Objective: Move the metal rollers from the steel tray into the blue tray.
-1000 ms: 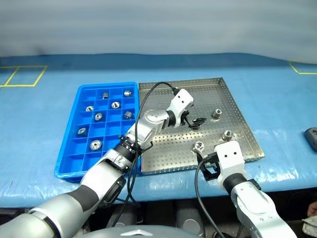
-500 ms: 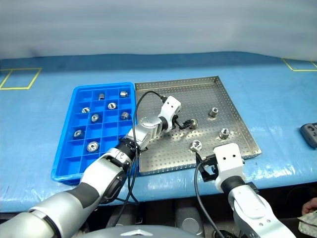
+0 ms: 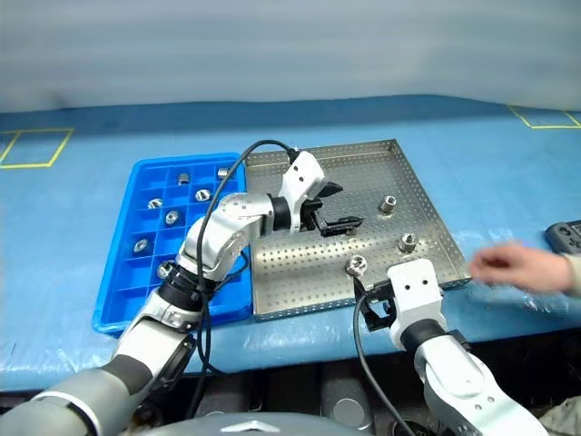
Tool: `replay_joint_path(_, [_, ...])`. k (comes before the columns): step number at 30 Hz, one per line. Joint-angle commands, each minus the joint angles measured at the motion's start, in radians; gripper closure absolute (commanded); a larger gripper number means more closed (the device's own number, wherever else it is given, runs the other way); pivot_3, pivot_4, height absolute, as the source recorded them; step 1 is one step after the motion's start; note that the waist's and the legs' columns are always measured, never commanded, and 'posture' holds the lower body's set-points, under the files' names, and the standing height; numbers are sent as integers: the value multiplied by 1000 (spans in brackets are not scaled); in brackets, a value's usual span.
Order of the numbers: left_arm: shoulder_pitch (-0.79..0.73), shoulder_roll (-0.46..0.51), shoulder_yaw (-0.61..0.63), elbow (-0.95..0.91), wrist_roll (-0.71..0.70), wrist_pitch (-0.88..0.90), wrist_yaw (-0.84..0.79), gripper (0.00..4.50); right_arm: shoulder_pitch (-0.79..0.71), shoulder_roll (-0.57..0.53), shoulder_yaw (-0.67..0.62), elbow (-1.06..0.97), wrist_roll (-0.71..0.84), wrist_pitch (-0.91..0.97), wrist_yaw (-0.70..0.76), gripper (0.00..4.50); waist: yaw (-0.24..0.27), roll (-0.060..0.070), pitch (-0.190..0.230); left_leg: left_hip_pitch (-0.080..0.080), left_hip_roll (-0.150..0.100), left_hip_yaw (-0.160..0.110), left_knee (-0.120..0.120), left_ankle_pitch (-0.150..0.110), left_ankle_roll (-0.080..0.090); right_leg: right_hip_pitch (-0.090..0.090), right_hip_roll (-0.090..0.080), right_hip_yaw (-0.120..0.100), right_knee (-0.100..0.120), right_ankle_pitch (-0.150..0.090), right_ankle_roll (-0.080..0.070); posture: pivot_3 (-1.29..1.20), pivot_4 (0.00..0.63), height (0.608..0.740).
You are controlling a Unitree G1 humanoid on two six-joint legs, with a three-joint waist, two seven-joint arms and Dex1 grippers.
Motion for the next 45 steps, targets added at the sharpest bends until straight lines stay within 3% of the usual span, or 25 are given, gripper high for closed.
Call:
replay_joint_path(1, [10, -44, -77, -2, 16, -38, -5, 17, -25, 3, -5, -39, 11, 27, 13, 0, 7, 0, 0, -1, -1, 0, 0, 0, 1, 0, 0, 0, -1, 0, 1, -127, 150, 740])
replay_joint_path(7, [13, -74, -230, 150, 139, -212, -9, 17, -47, 11, -6, -39, 11, 47, 18, 0, 17, 0, 0, -2, -4, 1, 0, -1, 2, -1, 0, 2, -2, 0, 3, -139, 150, 740])
replay_joint_path(21, [-35, -161, -282, 471, 269, -392, -56, 17, 16, 4, 7, -39, 20, -15, -49, 0, 4, 0, 0, -2, -2, 2, 1, -2, 3, -2, 0, 3, -1, 0, 3, -218, 150, 740])
replay_joint_path(30, [-33, -161, -248, 472, 281, -396, -75, 17, 31, -15, 11, -39, 38, -43, -78, 0, -8, 0, 0, -2, -1, 3, 2, -2, 3, -2, 0, 3, -1, 0, 3, -220, 150, 740])
replay_joint_path(45, [-3, -110, -162, 311, 243, -301, -106, 17, -4, -24, 10, -39, 64, -13, -73, 0, -5, 0, 0, -1, -1, 3, 1, -2, 3, -1, 0, 4, -1, 1, 3, -174, 150, 740])
